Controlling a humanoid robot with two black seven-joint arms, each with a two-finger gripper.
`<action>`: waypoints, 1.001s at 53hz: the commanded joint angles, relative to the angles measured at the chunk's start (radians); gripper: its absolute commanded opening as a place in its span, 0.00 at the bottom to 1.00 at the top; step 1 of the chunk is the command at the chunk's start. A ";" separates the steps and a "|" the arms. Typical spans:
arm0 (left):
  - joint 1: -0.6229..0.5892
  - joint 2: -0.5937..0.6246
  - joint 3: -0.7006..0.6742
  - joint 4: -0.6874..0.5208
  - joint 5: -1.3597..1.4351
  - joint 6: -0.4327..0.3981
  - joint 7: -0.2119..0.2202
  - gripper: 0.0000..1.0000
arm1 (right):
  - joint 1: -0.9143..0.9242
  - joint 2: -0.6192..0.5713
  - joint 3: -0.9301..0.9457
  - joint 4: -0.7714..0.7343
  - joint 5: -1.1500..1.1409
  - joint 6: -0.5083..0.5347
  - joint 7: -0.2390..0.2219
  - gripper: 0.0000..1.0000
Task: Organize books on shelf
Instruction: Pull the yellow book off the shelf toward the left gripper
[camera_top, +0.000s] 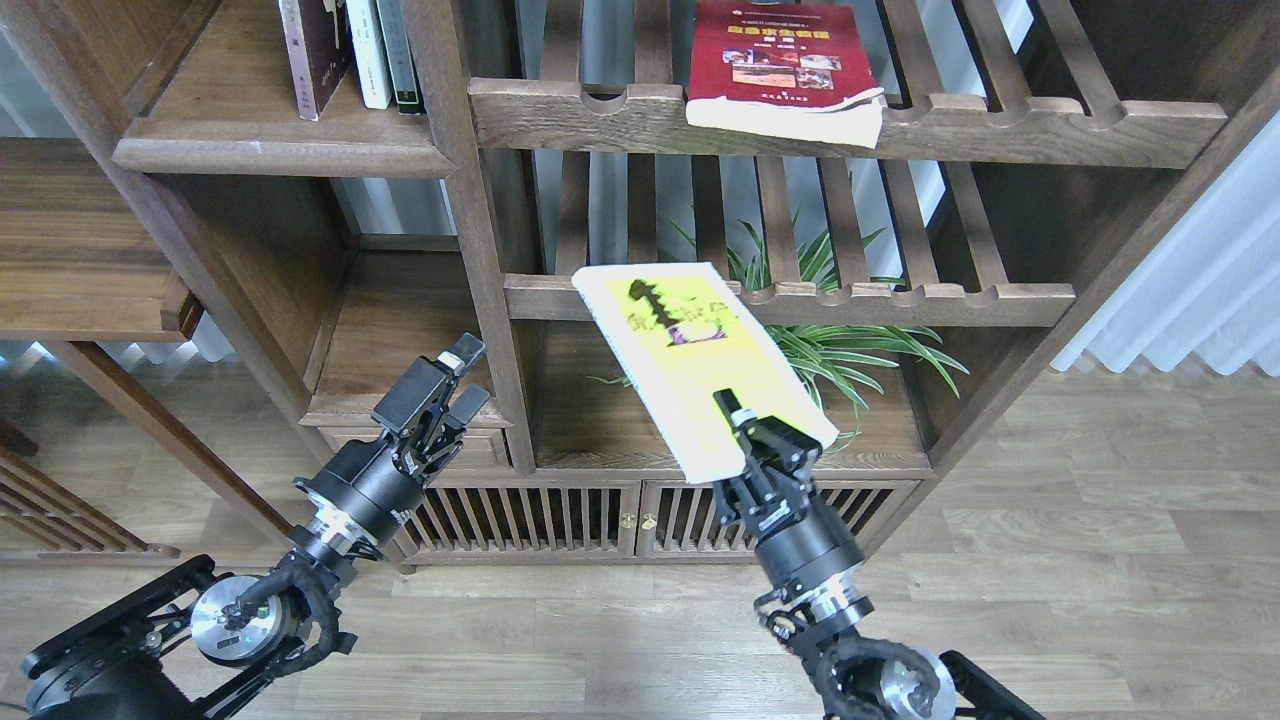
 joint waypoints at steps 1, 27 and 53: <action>-0.002 0.027 0.029 -0.010 0.001 0.000 0.004 1.00 | 0.005 -0.002 -0.020 0.000 -0.003 0.000 0.000 0.06; 0.002 0.016 0.091 -0.002 0.001 0.000 0.007 1.00 | 0.016 0.004 -0.069 -0.003 -0.037 0.000 0.001 0.07; 0.012 -0.039 0.096 -0.004 0.004 0.000 -0.008 1.00 | 0.008 0.027 -0.093 -0.006 -0.109 0.000 0.003 0.07</action>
